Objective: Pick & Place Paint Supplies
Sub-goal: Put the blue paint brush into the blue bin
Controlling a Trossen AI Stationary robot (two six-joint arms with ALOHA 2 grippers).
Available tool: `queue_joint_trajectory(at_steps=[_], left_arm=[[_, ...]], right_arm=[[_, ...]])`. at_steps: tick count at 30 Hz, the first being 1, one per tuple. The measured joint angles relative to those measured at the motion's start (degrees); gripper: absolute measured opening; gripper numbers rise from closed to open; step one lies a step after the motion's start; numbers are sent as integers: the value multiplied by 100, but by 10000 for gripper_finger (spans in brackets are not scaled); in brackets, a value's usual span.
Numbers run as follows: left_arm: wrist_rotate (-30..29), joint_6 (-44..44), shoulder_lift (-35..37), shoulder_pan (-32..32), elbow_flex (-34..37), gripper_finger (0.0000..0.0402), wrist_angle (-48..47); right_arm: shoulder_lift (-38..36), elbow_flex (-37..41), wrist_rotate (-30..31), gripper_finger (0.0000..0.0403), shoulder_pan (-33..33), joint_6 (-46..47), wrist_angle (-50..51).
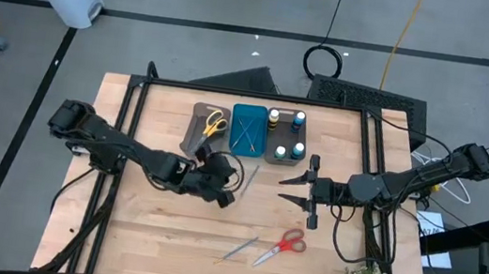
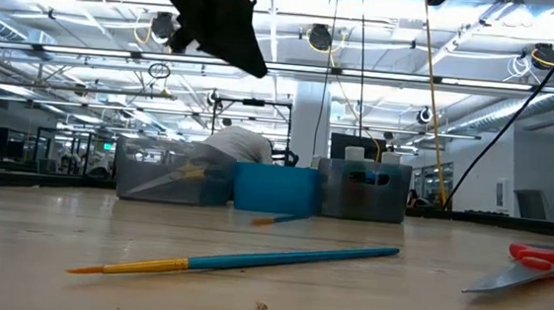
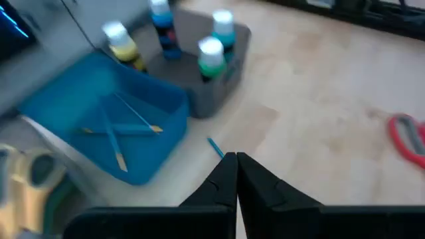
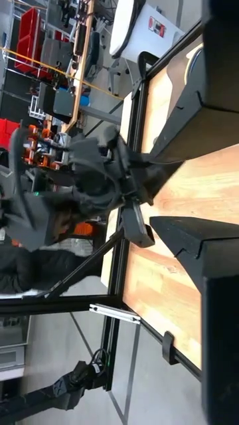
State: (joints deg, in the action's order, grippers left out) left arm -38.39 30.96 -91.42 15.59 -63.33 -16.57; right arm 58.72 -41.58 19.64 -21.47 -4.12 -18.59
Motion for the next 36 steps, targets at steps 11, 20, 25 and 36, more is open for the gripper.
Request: queue_joint_trajectory(at_steps=[11,20,25,36], left_arm=[[1450,660,-1119,-76,-3,102,740],[2534,1225,-2108,-98,-11,157,972],[2457,1318,-2247,-90,-31,161,971],[2448,1338,-2275,-58,-22,73,684]], right_arm=[[137,-2,-10,130,7,-11,43],[140,-2,-18,130,9,-11,46],[140,-2,-19,130,9,-19,43],[140,-2,-20,130,9,-22,28]])
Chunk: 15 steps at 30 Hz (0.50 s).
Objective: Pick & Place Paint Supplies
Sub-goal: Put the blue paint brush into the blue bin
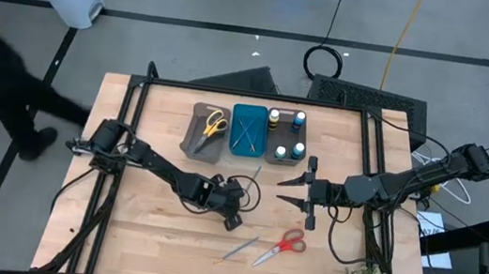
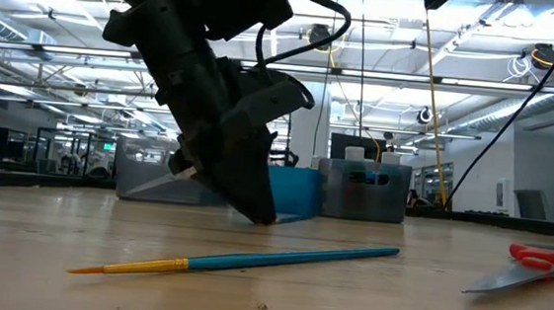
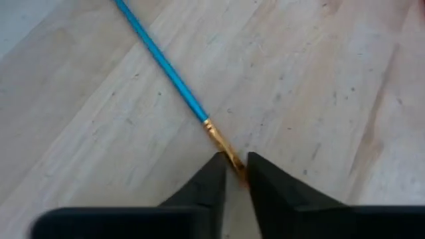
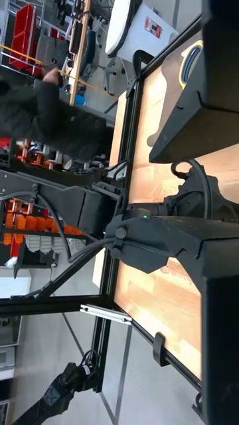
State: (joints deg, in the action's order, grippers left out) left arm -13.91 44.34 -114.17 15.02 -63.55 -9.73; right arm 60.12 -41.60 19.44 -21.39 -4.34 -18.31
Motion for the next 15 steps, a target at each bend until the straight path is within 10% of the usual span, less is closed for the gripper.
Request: queue_joint_trajectory(at_steps=[4,15], left_arm=[[30,25,-4,-8,4,10,-156],[-287,-290,29,60,11,3,-199]], right_arm=[[0,0,-2,130,0,0,-2],[0,0,-1,130,0,-2,-4]])
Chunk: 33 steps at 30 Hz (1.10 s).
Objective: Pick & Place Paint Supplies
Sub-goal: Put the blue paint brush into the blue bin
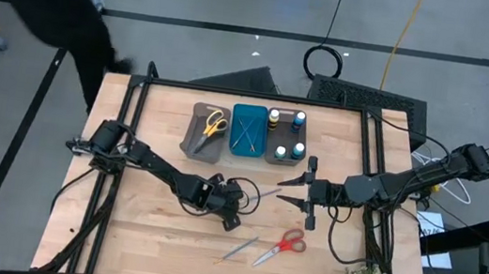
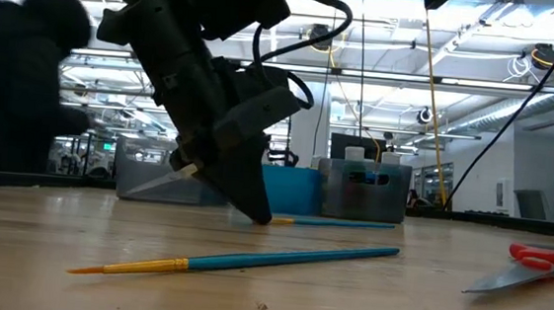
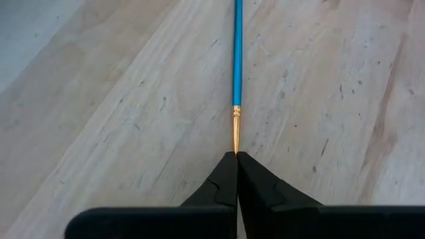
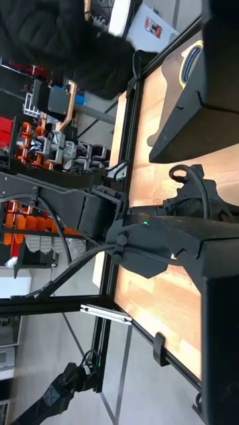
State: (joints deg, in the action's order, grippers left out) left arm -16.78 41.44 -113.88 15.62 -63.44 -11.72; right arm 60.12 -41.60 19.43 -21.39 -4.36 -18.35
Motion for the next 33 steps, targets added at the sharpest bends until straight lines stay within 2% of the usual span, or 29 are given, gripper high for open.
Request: queue_joint_trajectory(at_steps=[9,15,24,29,33], left_arm=[[-191,-412,669,109,25,1,66],[-689,-714,1258,165,22,1,25],[-1802,-827,2210,153,12,0,-457],[-2292,-636,2469,-151,11,0,-940],[-2130,-441,2458,-662,11,0,-1263]], right_arm=[[2,0,-1,130,0,-85,-26],[2,0,-1,130,0,-85,-24],[2,0,5,130,1,-85,-23],[2,0,7,130,0,-85,-23],[2,0,10,130,0,-85,-23]])
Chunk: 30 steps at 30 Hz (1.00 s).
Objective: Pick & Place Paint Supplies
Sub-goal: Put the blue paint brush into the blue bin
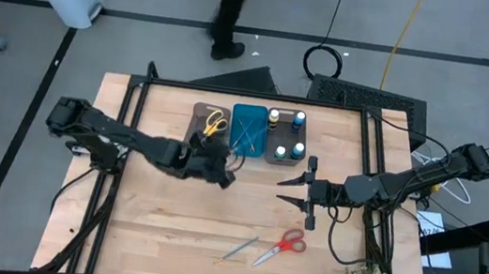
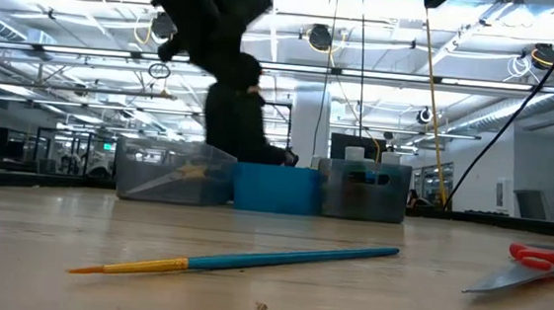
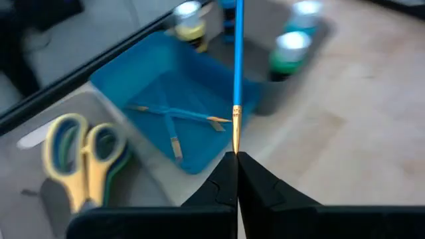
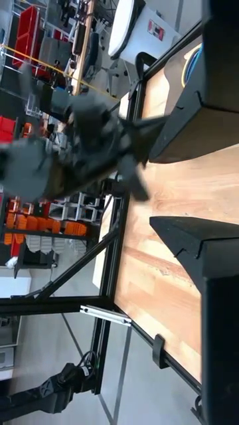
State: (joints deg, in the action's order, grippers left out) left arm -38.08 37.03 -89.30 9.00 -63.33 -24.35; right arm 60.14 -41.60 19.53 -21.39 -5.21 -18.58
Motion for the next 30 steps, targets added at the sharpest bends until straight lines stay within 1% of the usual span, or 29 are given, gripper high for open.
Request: queue_joint_trajectory(at_steps=[2,8,12,15,18,23,26,30], left_arm=[[118,114,-102,-281,0,0,-59],[785,408,-382,-976,0,0,-75],[988,870,-636,-1304,0,0,-113],[1152,1015,-768,-1475,-1,3,47],[1365,864,-851,-1554,-2,3,348],[1404,640,-861,-1585,-2,4,647],[1360,643,-861,-1585,-2,27,667],[1248,617,-861,-1585,-2,79,648]], right_arm=[[0,0,2,130,1,0,-1],[0,0,7,130,1,0,1],[0,0,11,130,1,-2,3],[0,0,11,130,0,-7,5],[0,0,11,130,1,-11,5],[0,0,9,130,2,-20,3],[0,0,9,130,0,-20,3],[0,1,9,130,2,-17,3]])
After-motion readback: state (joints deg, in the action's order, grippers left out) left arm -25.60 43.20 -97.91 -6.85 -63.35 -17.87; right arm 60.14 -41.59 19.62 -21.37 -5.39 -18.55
